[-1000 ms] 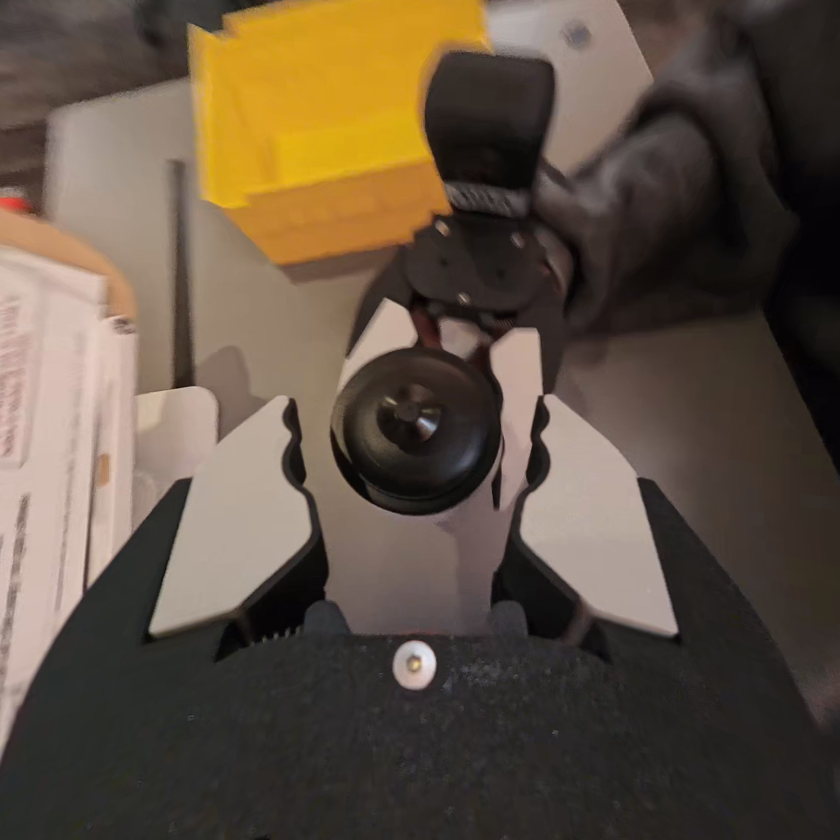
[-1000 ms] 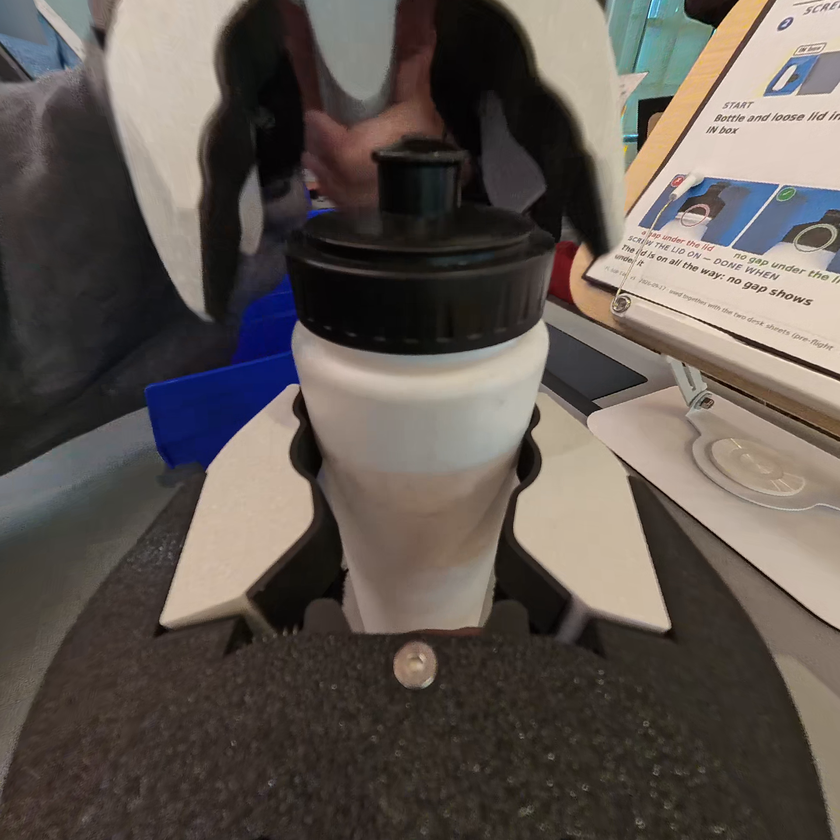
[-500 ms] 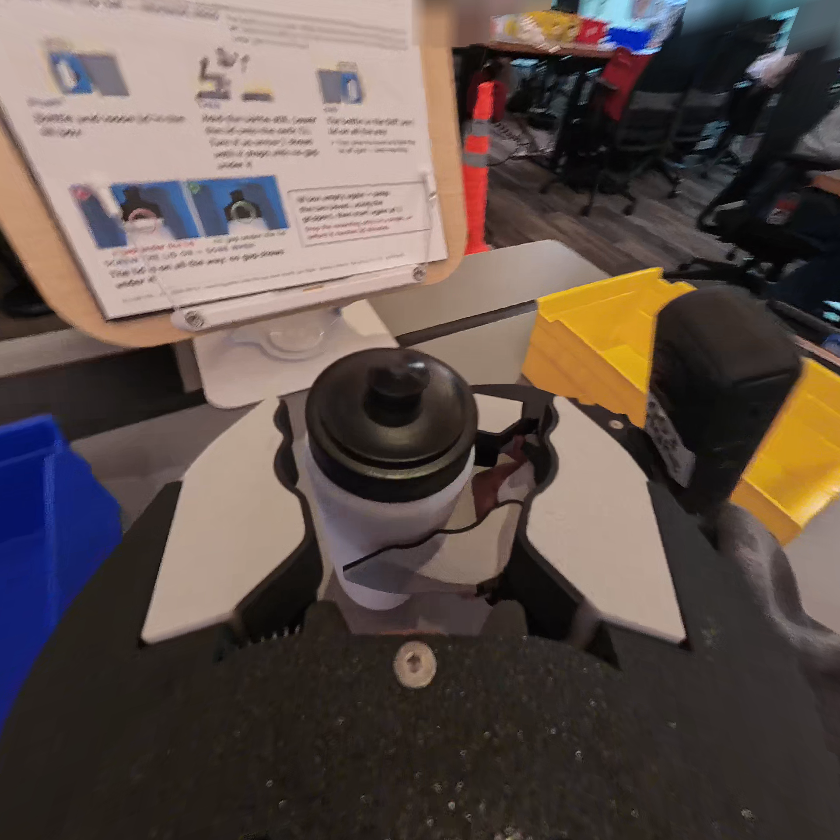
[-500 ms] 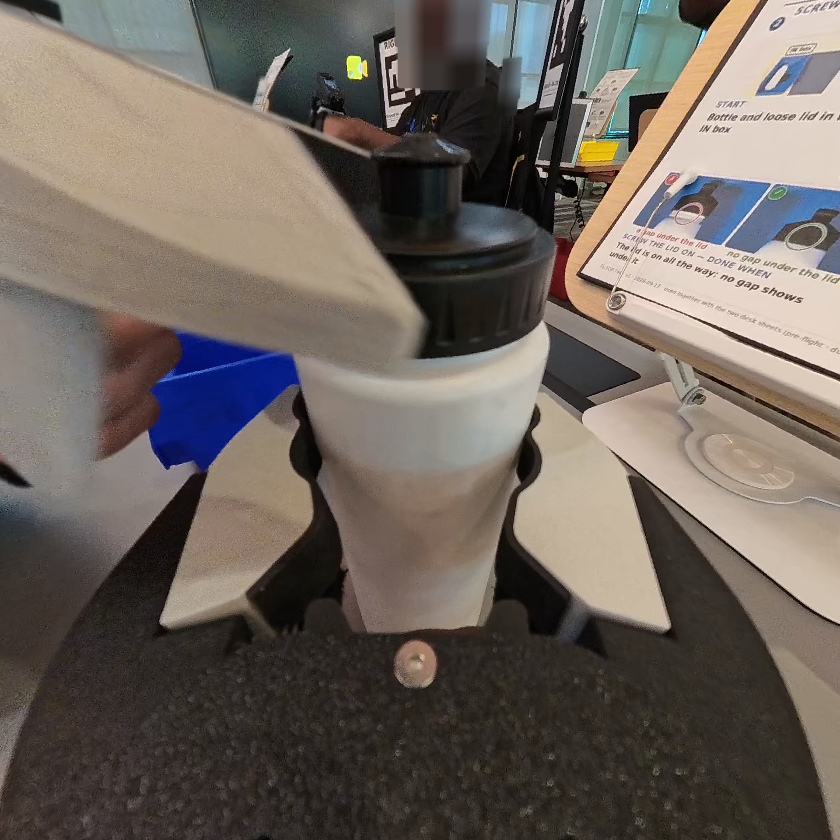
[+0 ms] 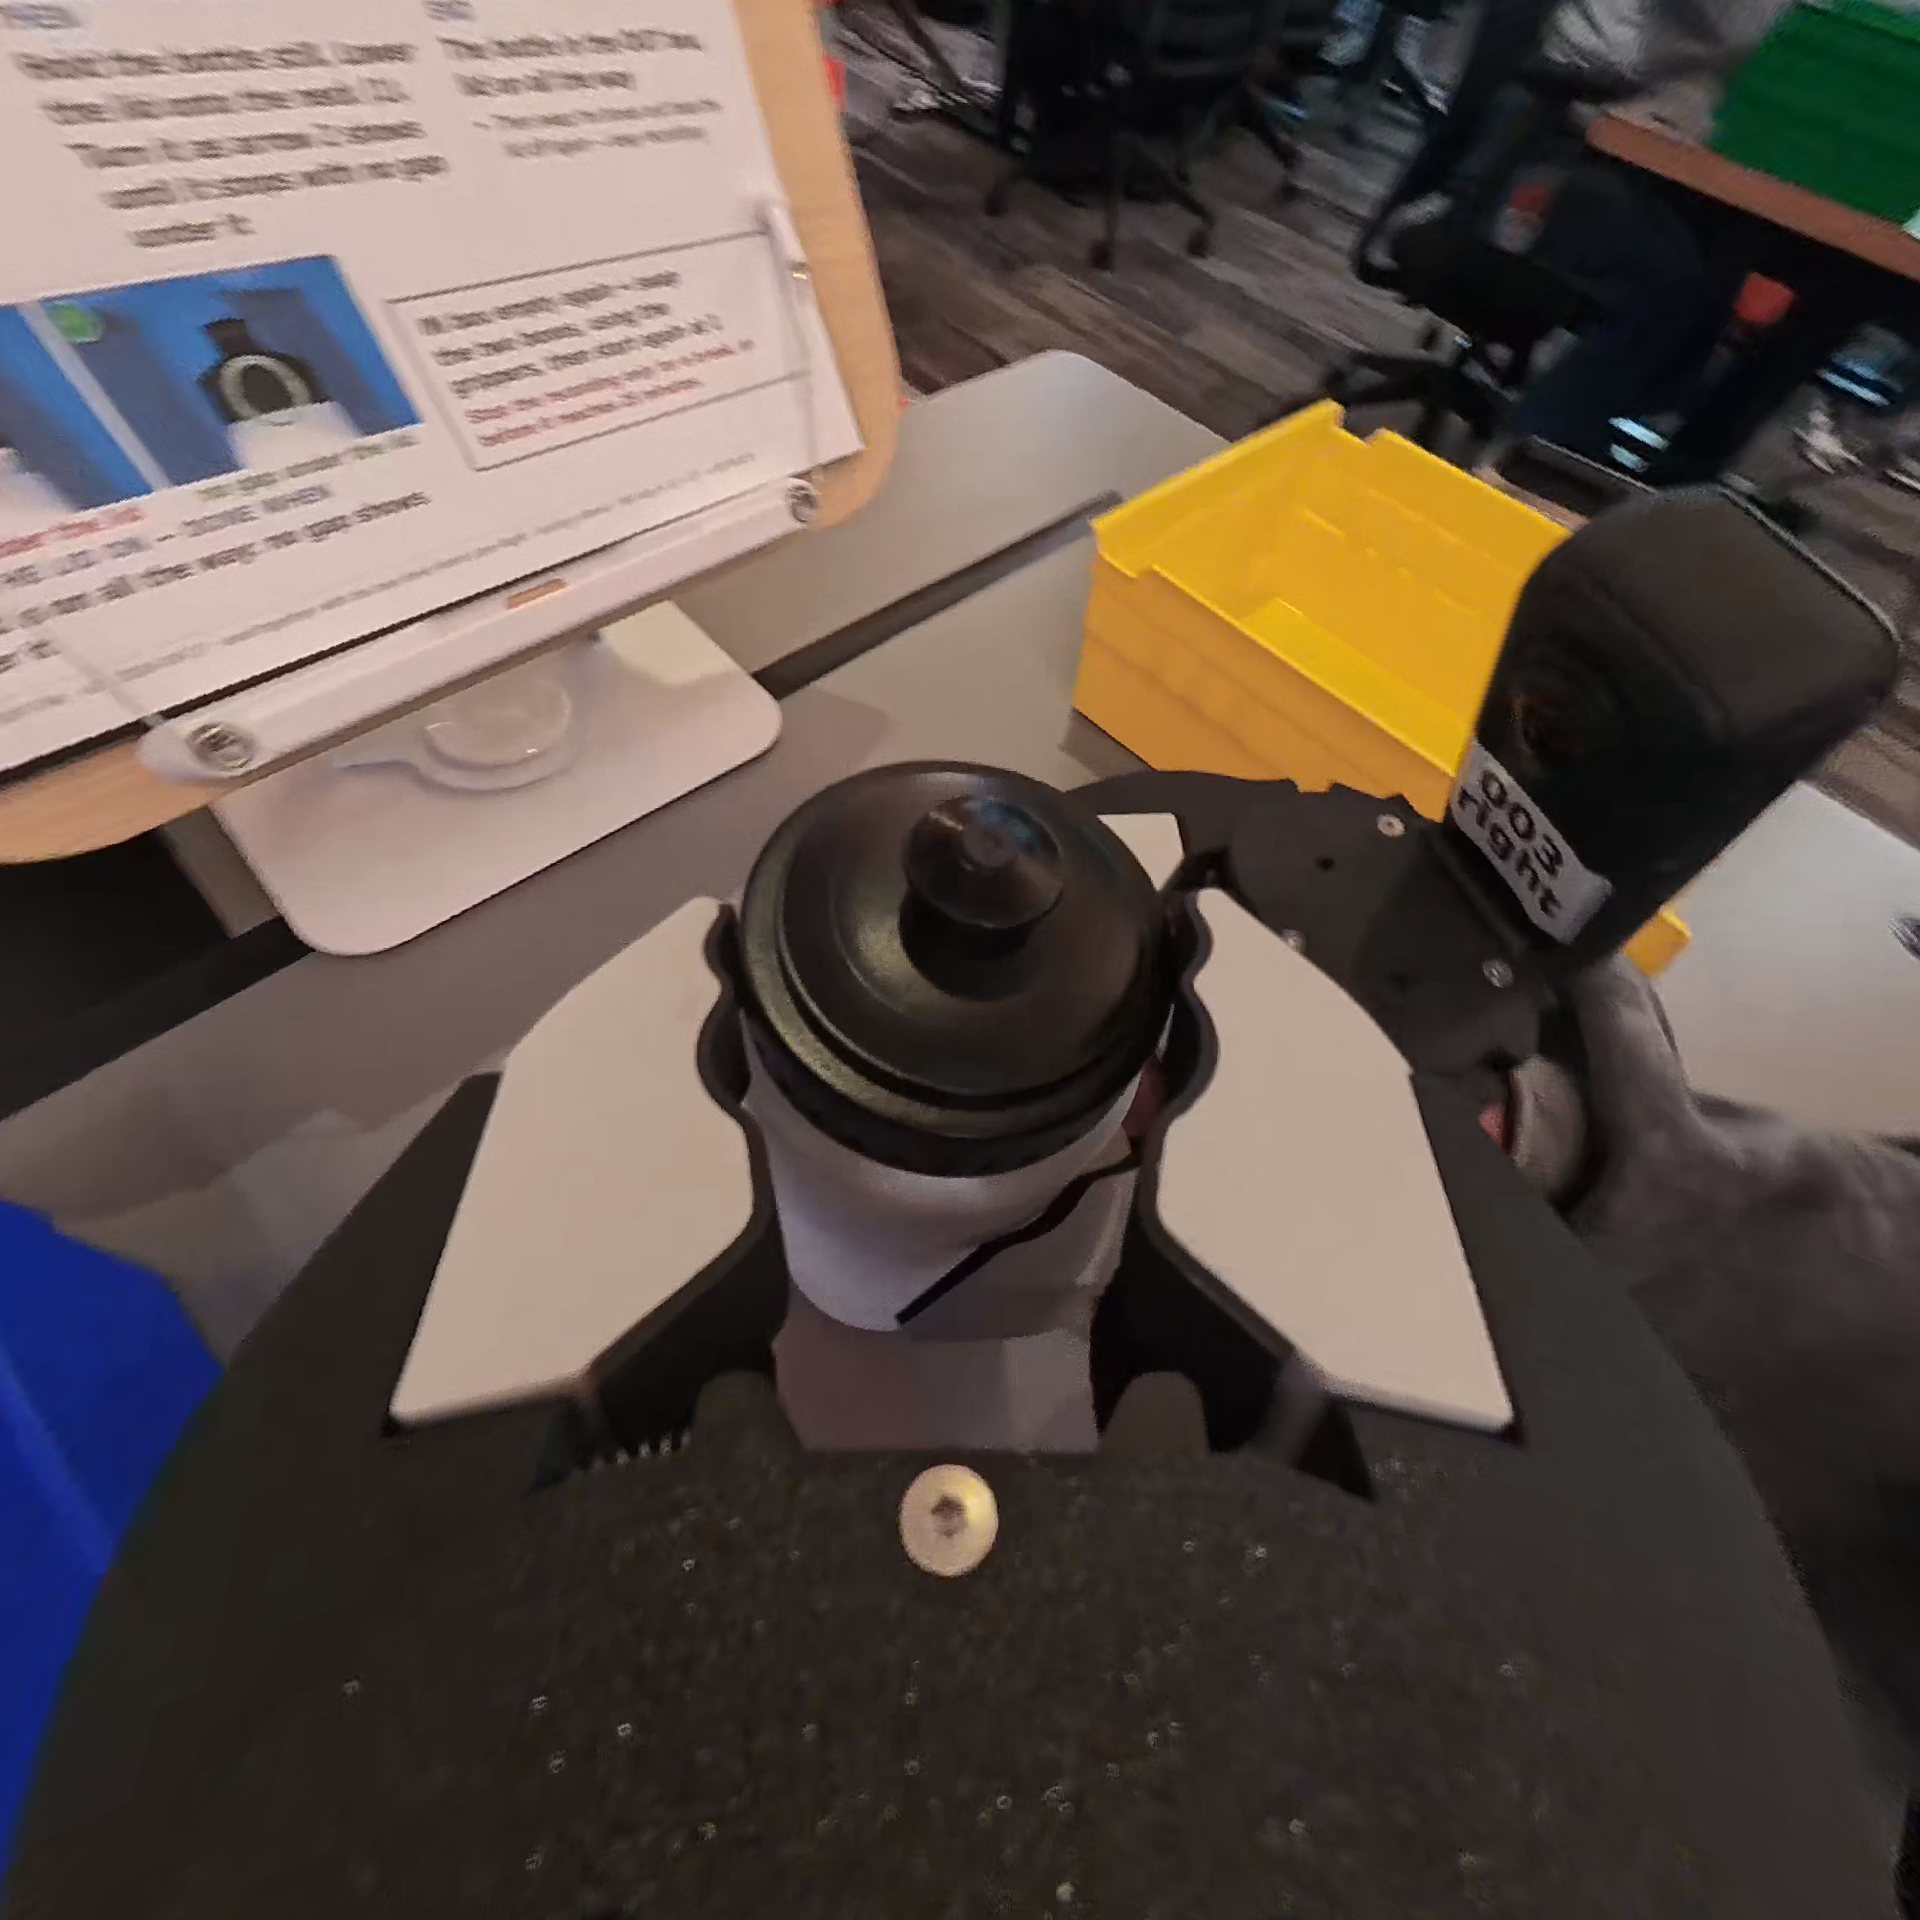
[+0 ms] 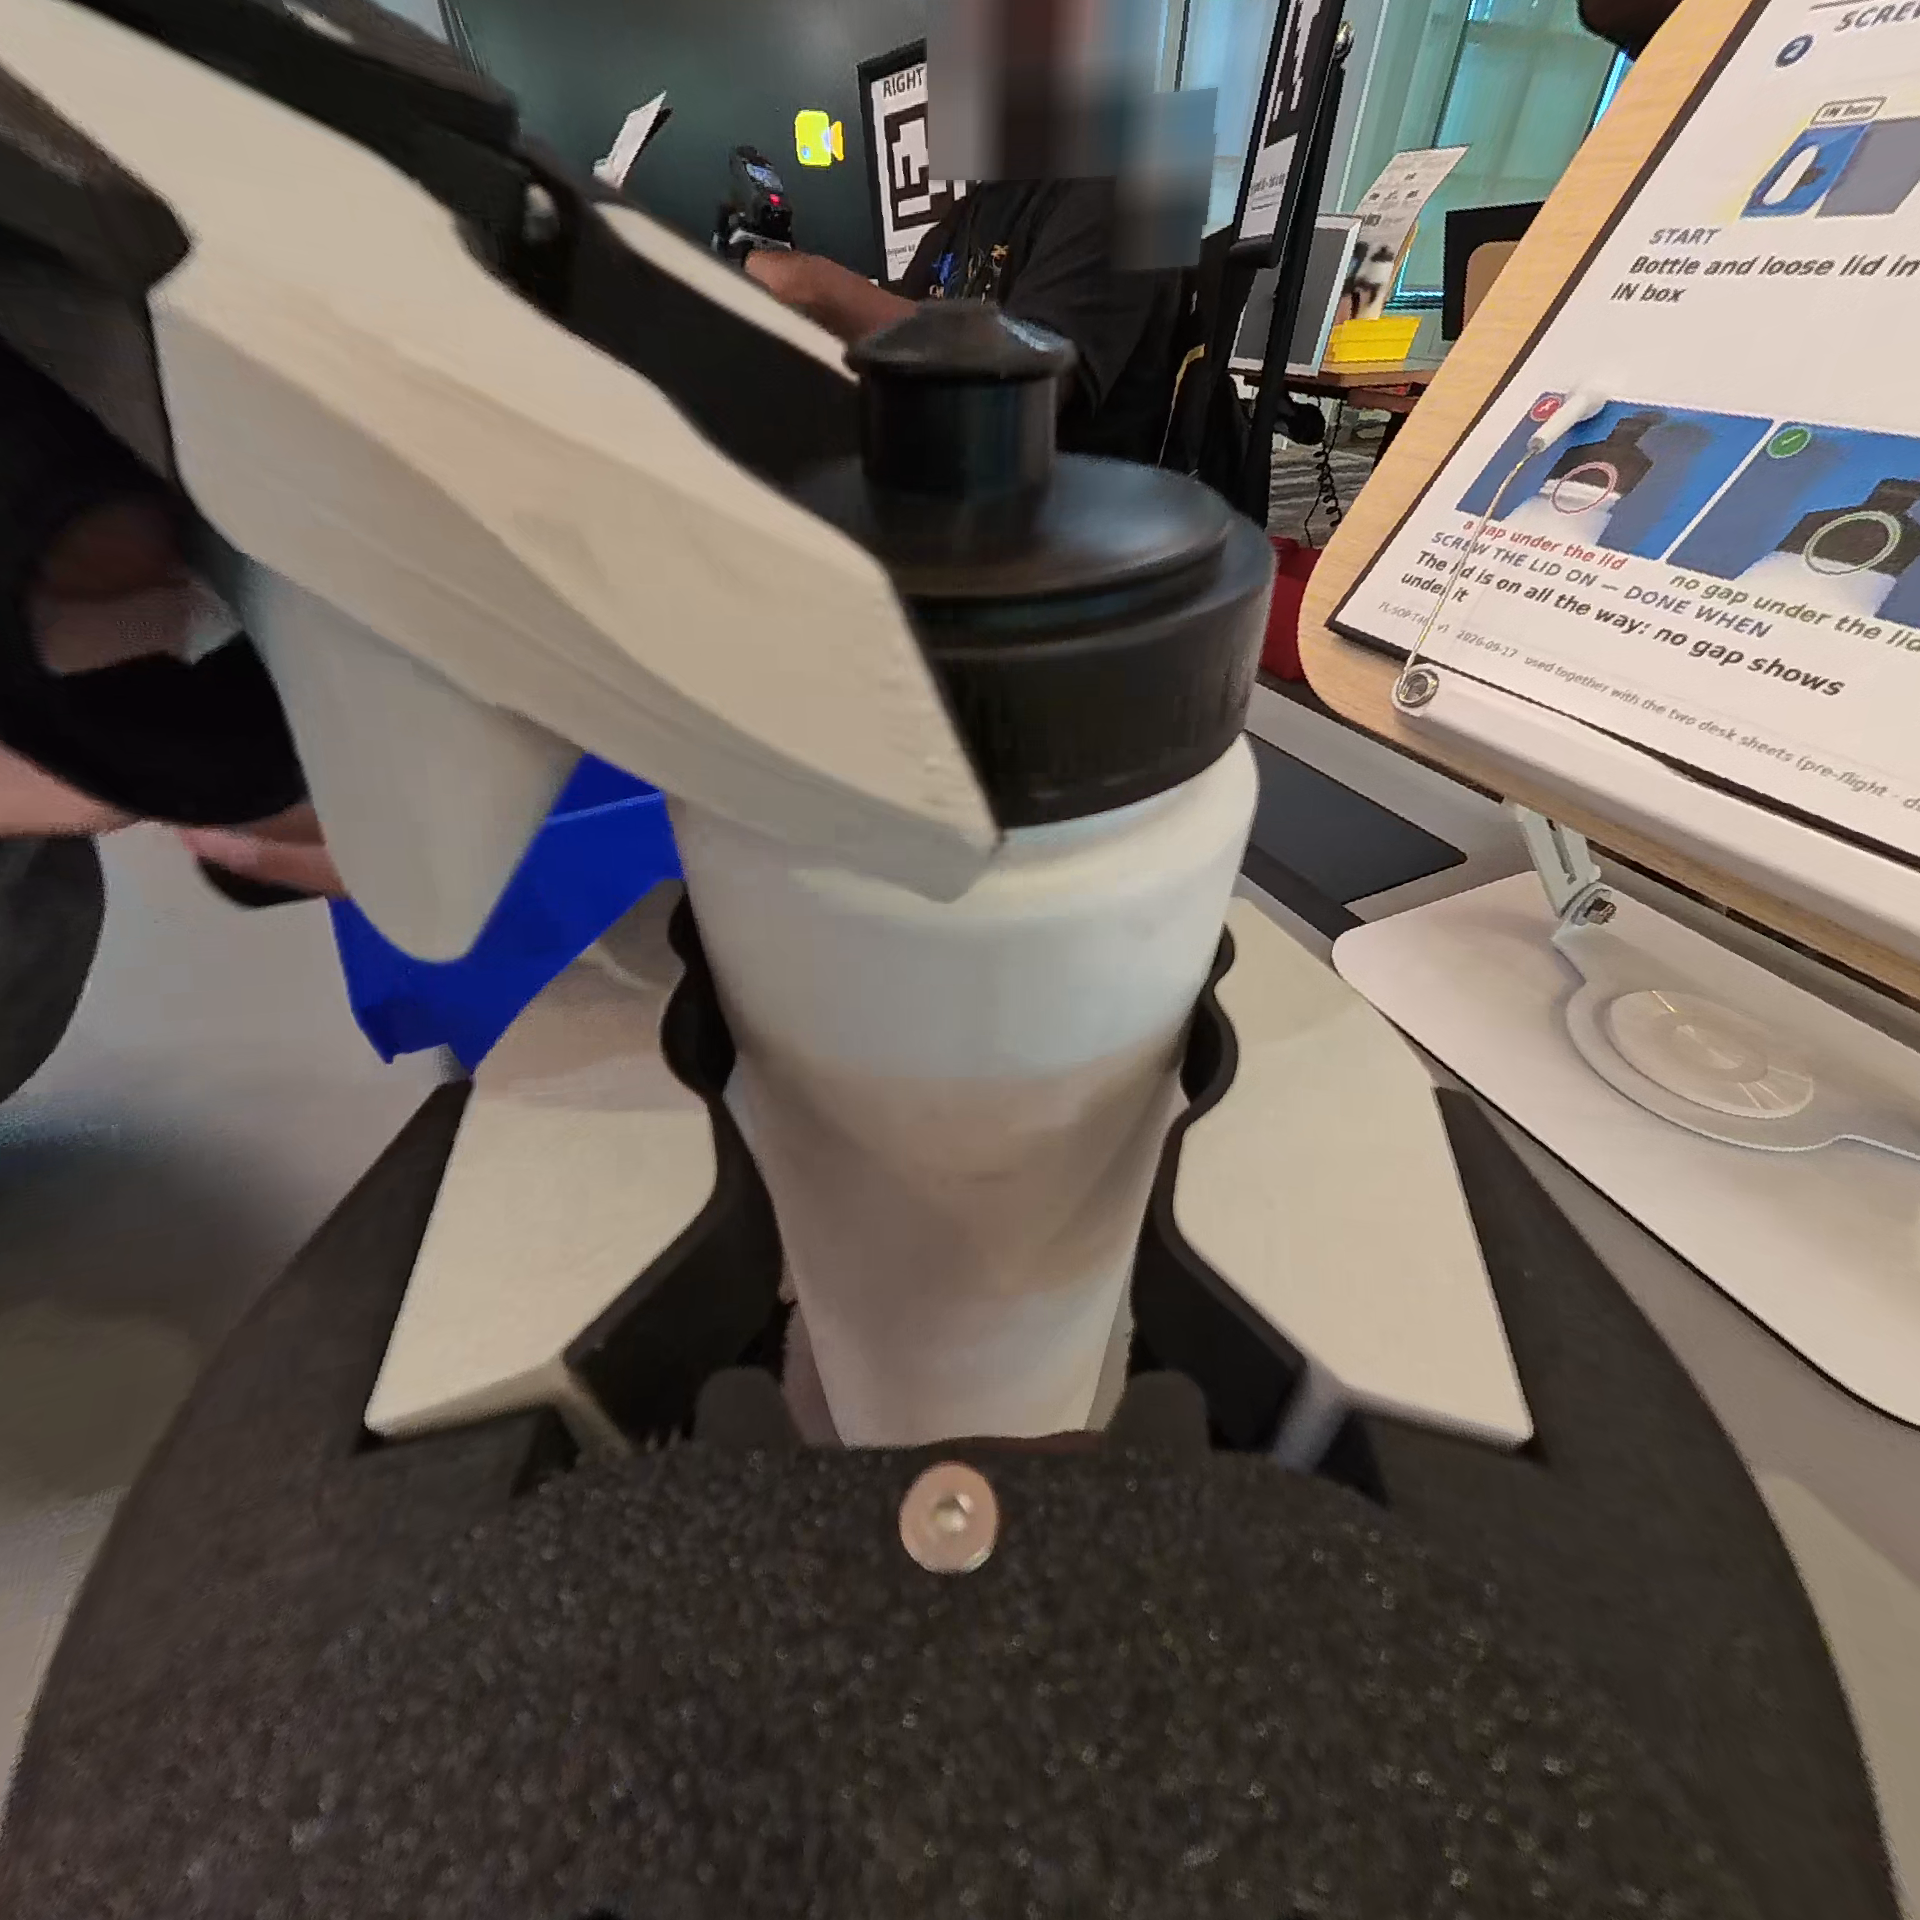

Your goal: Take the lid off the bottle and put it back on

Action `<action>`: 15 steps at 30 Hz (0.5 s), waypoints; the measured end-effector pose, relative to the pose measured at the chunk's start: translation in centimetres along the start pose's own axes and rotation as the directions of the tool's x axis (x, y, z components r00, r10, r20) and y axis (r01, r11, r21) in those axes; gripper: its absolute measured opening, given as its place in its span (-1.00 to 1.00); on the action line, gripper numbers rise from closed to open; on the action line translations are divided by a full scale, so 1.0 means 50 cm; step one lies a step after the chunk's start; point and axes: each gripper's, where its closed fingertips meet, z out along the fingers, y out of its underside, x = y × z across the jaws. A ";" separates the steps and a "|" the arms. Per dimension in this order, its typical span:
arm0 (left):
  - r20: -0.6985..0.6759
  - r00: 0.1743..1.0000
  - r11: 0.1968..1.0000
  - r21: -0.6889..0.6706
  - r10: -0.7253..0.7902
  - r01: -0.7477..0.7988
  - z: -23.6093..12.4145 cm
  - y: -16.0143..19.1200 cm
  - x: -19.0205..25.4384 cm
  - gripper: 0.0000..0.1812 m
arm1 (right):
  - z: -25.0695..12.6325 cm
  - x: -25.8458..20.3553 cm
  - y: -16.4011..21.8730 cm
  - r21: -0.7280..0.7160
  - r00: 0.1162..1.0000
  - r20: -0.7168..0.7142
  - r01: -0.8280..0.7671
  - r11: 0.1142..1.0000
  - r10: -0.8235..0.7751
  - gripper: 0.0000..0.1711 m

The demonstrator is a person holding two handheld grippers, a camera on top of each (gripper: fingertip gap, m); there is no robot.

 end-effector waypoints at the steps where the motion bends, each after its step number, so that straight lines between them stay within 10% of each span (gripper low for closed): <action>1: -0.049 0.999 1.000 -0.019 0.022 -0.023 -0.001 0.001 0.002 -0.13 | 0.000 0.000 0.000 -0.002 1.000 0.000 0.001 1.000 -0.001 0.02; 15: -0.640 0.712 0.852 -0.165 0.291 -0.497 -0.010 0.022 0.011 -0.13 | 0.004 0.008 0.001 -0.014 1.000 -0.017 -0.018 1.000 0.017 0.01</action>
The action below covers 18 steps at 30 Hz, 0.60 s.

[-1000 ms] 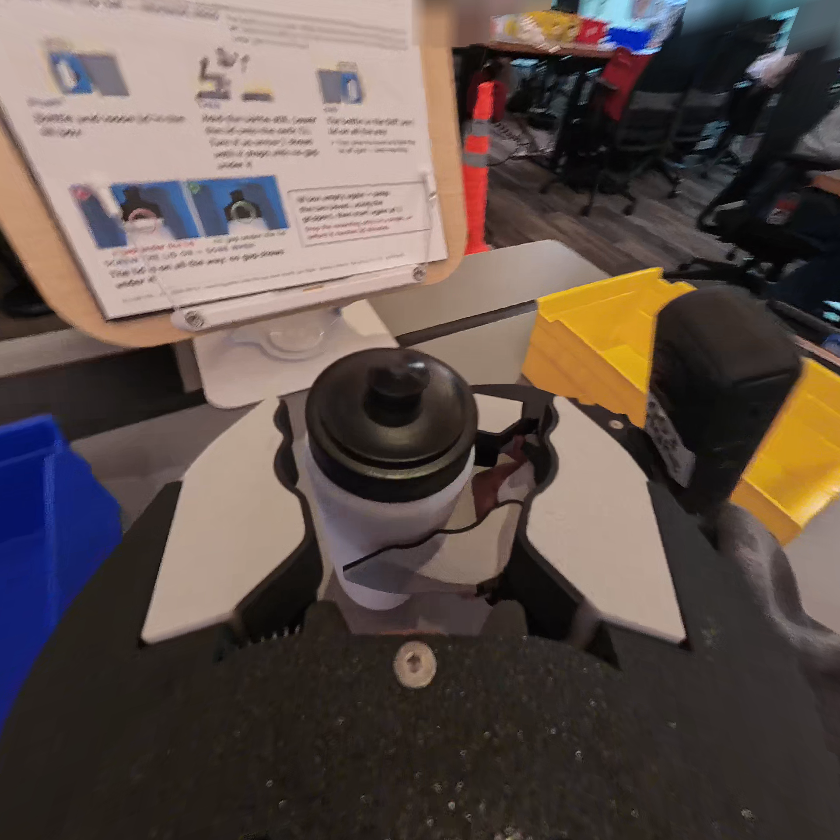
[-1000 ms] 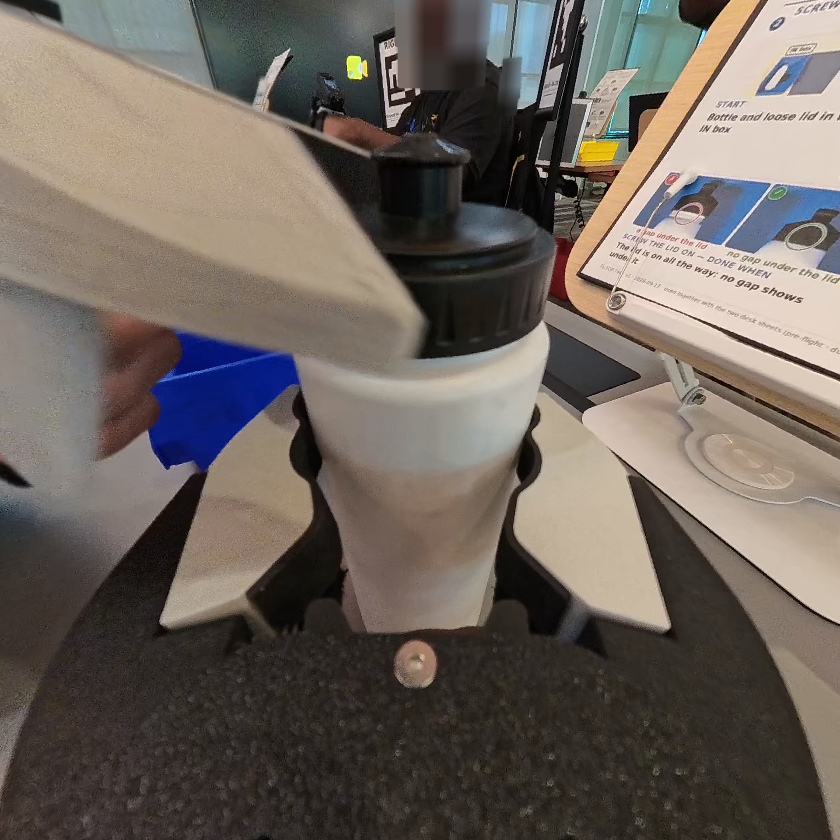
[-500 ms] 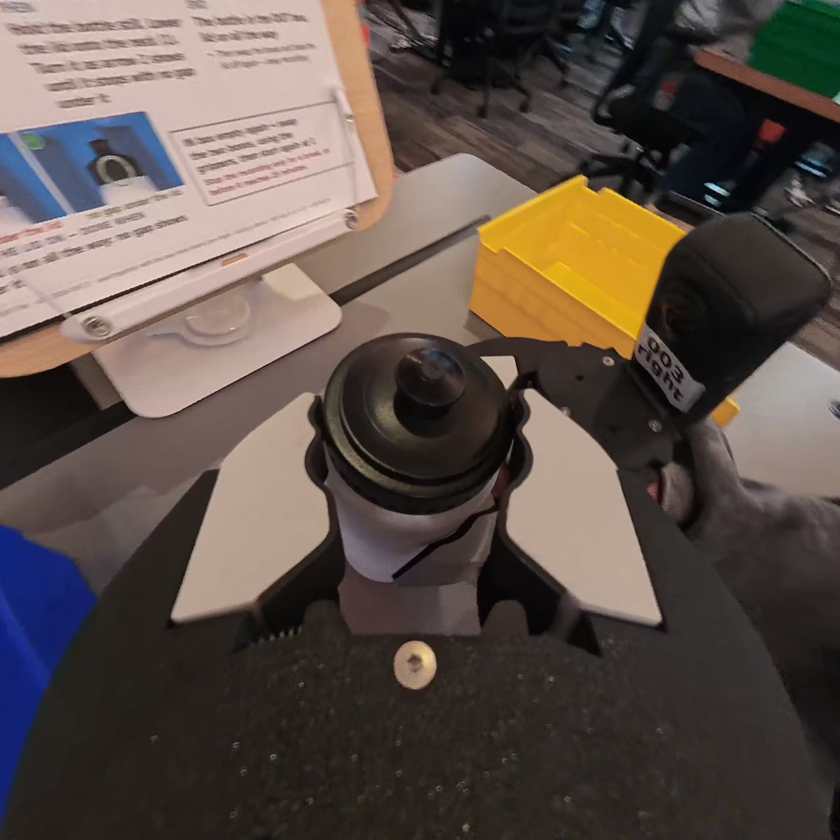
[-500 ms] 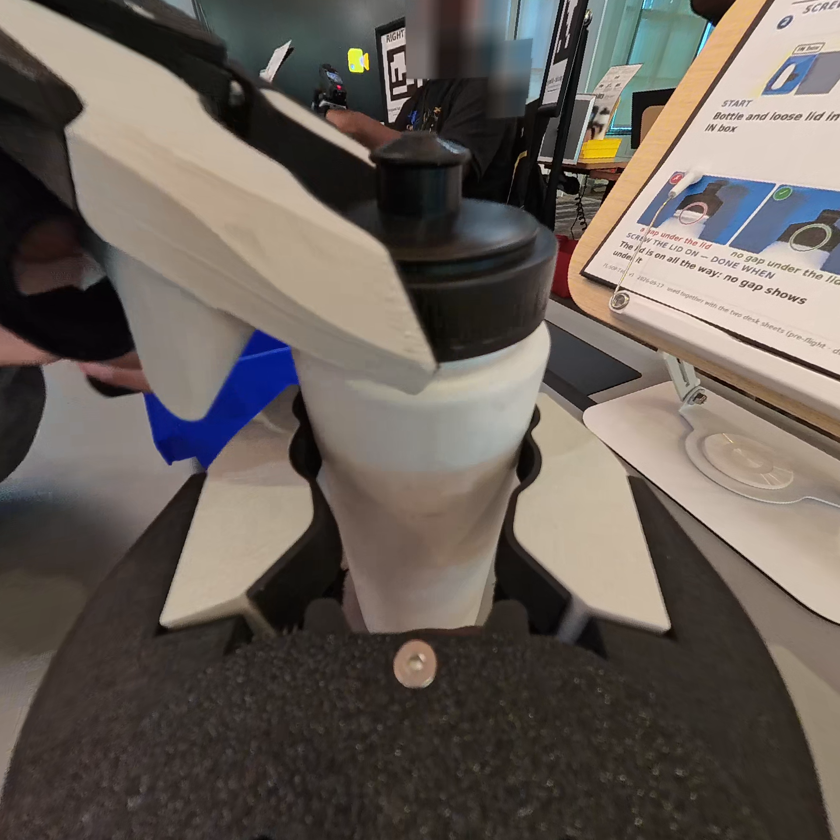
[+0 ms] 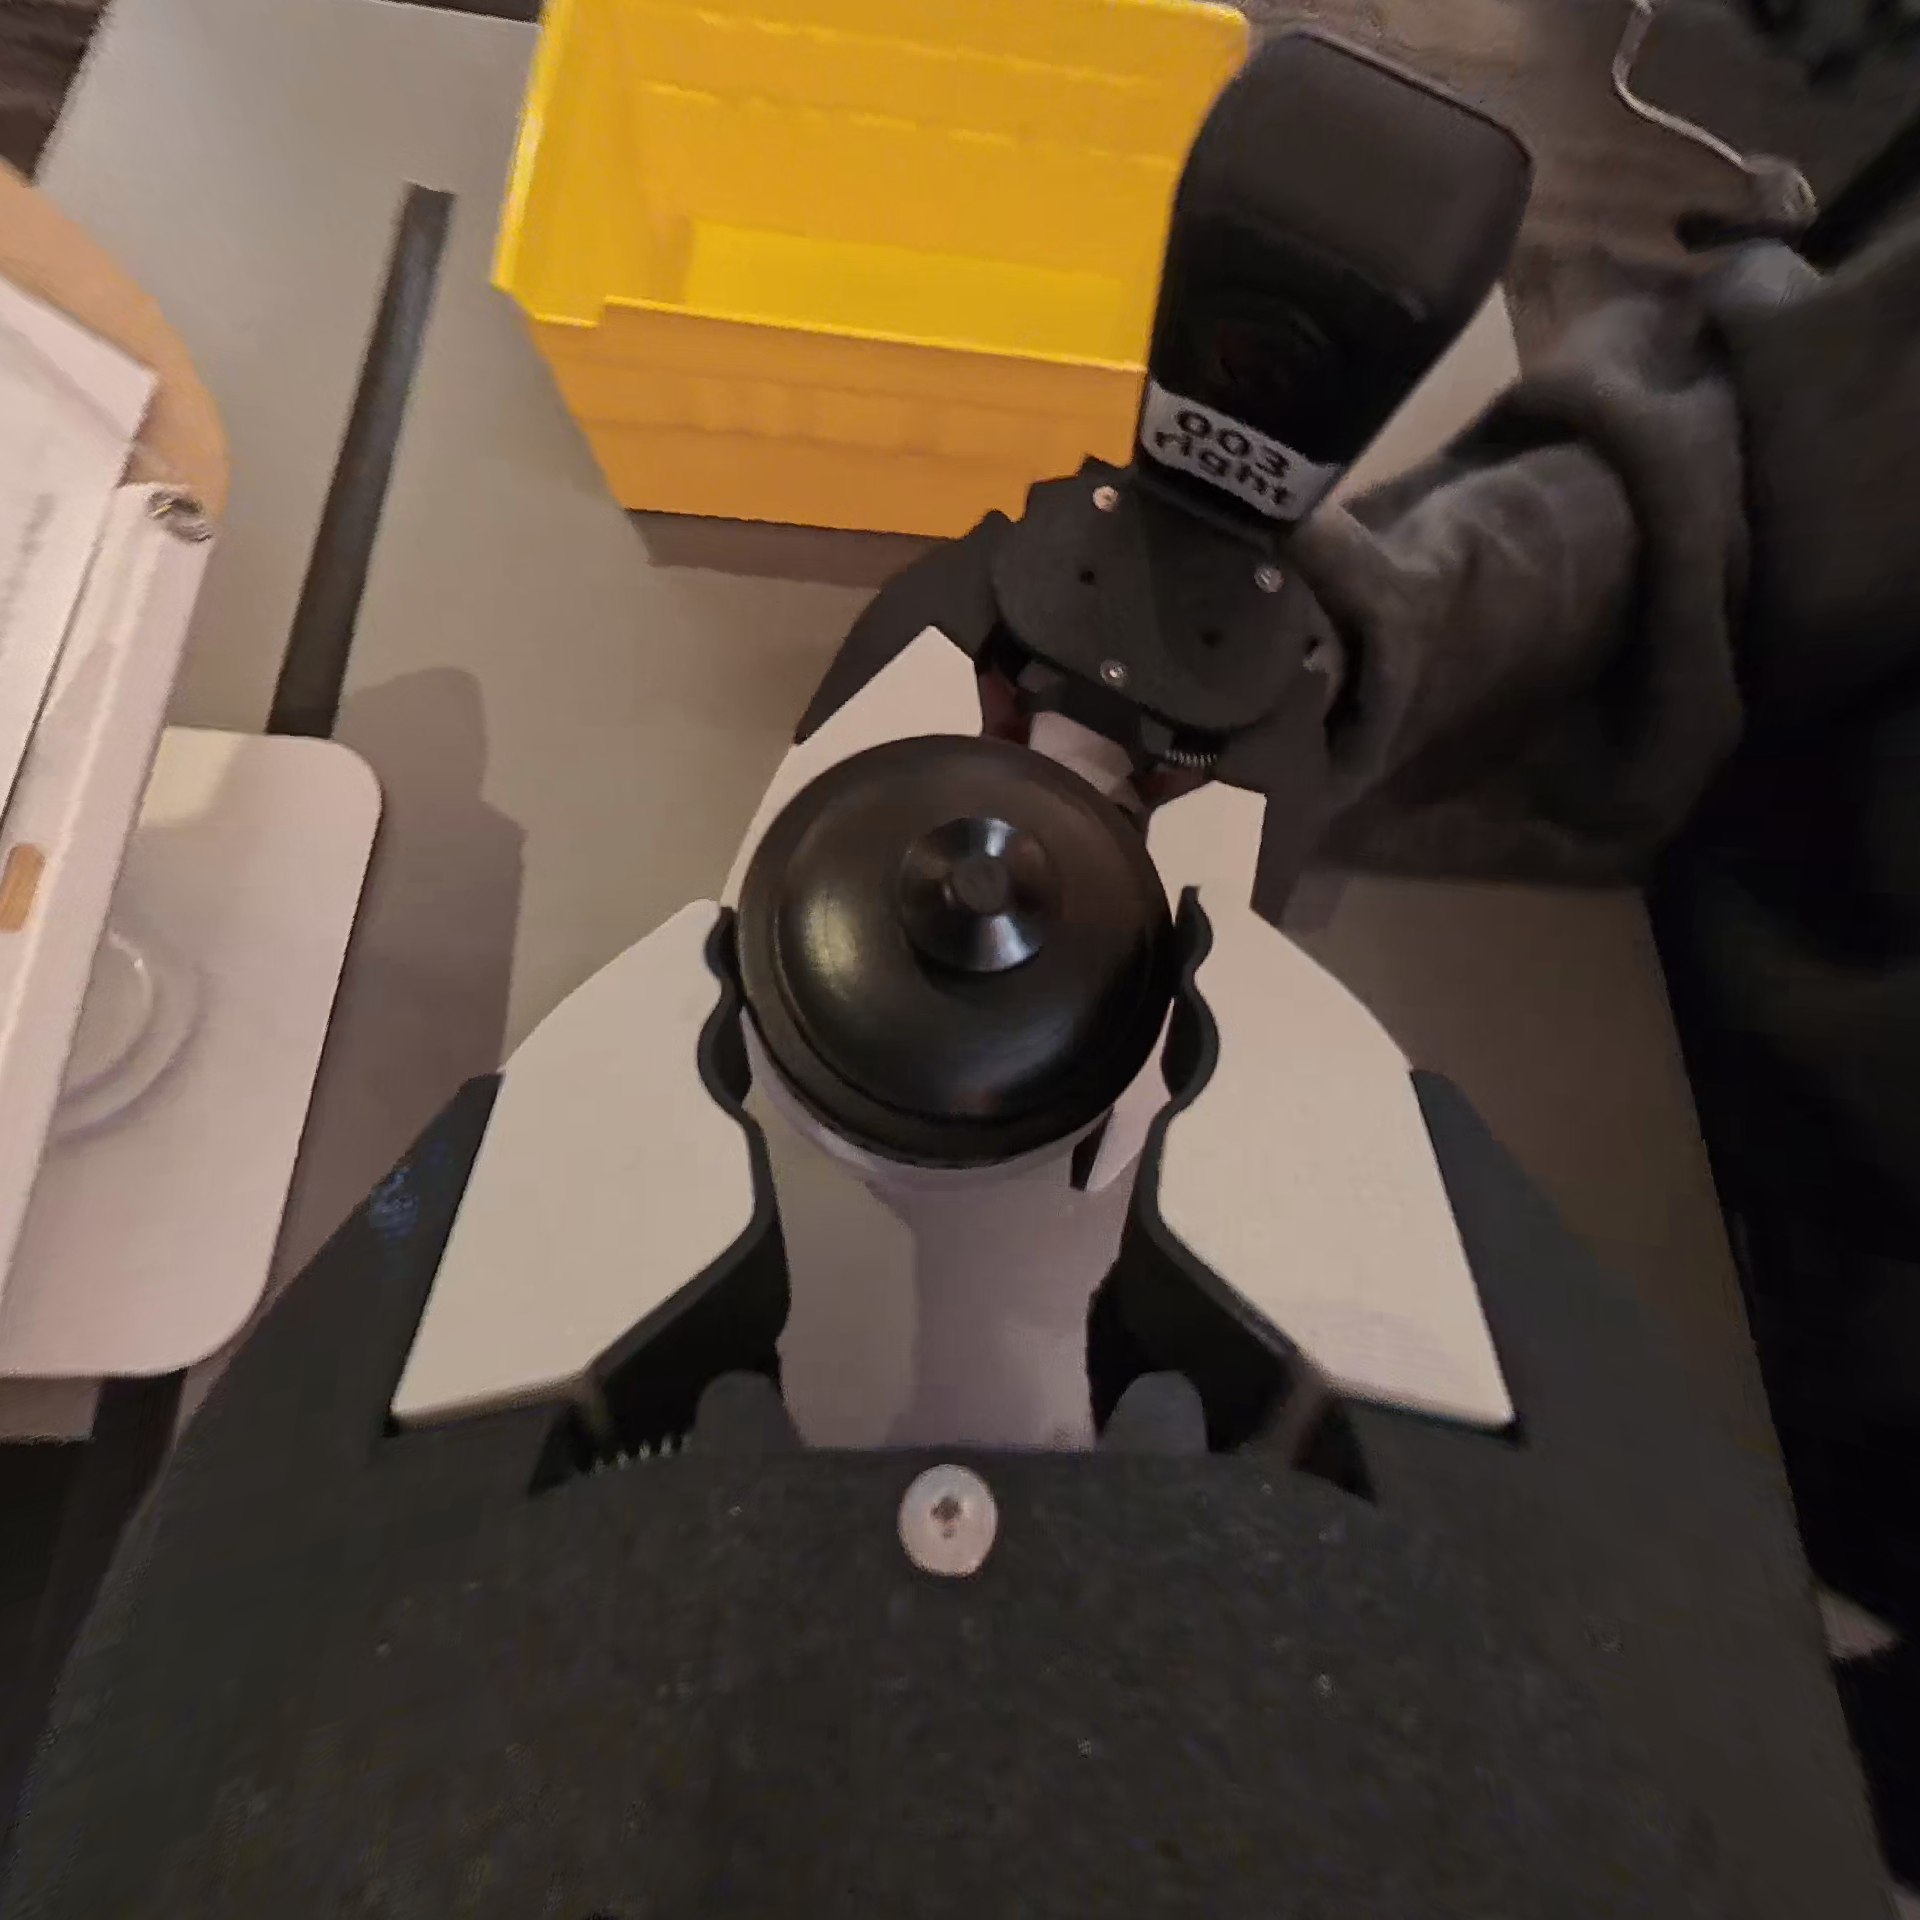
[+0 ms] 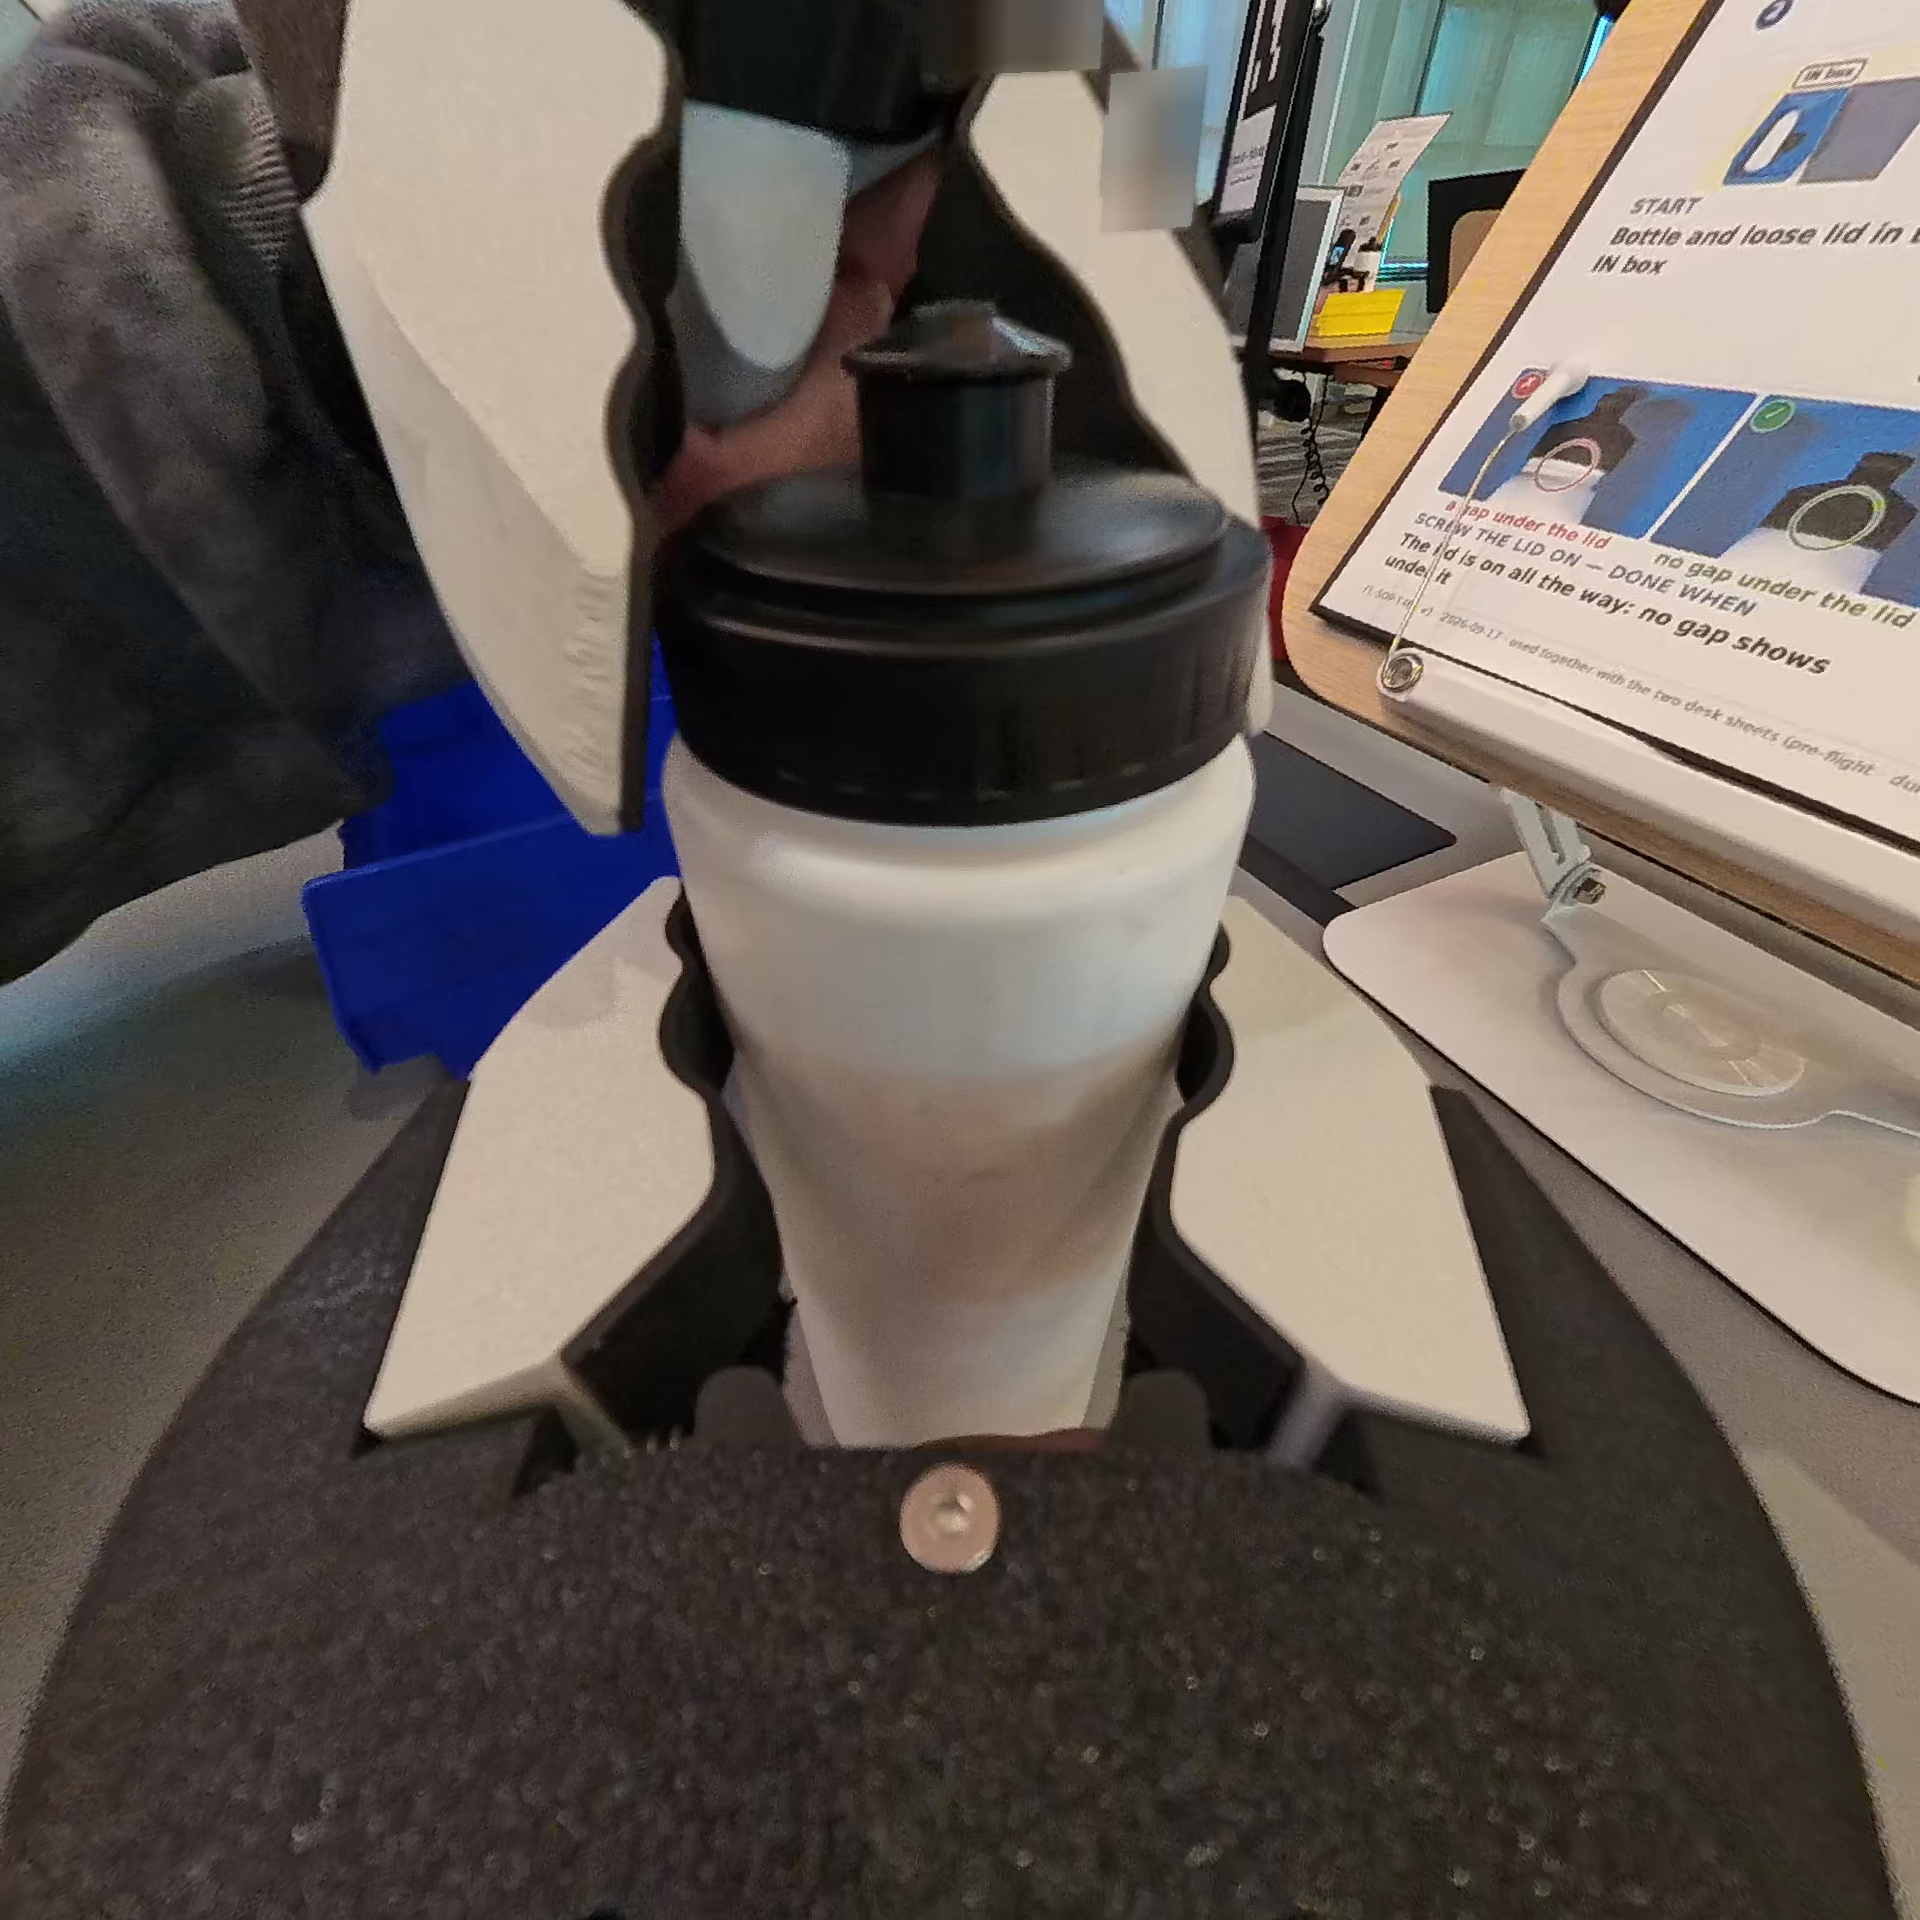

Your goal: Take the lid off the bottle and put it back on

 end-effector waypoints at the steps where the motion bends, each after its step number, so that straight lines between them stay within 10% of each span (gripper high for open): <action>1: -0.037 0.999 0.999 -0.020 0.038 -0.039 0.000 0.001 0.002 -0.14 | 0.000 0.000 0.000 0.001 1.000 0.003 0.000 1.000 0.000 0.01; 11: -0.290 0.929 0.950 -0.144 0.228 -0.278 -0.005 0.011 0.008 -0.14 | 0.000 0.001 0.000 0.003 1.000 0.013 -0.002 1.000 0.002 0.01; 18: 0.024 0.999 0.999 0.047 -0.023 0.022 -0.038 -0.034 -0.025 0.11 | 0.001 -0.002 -0.001 0.013 1.000 0.010 0.001 1.000 -0.001 0.01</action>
